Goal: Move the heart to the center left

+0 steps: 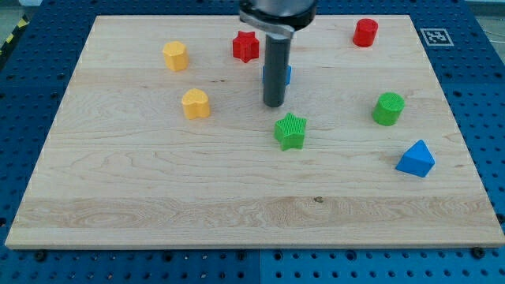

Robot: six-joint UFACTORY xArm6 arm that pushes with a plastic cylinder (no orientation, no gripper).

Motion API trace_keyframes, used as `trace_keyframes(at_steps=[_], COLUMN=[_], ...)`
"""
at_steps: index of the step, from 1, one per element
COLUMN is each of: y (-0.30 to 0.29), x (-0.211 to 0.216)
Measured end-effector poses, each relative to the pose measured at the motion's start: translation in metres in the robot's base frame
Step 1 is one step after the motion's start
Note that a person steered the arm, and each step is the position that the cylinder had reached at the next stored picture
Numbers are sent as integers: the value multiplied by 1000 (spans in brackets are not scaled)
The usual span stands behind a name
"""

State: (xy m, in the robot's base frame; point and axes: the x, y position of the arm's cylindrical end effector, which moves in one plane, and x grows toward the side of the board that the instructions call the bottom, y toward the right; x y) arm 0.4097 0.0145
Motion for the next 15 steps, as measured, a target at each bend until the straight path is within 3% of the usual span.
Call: trace_keyframes(at_steps=[6, 8, 10, 15], y=[-151, -130, -189, -225], x=[15, 14, -11, -11])
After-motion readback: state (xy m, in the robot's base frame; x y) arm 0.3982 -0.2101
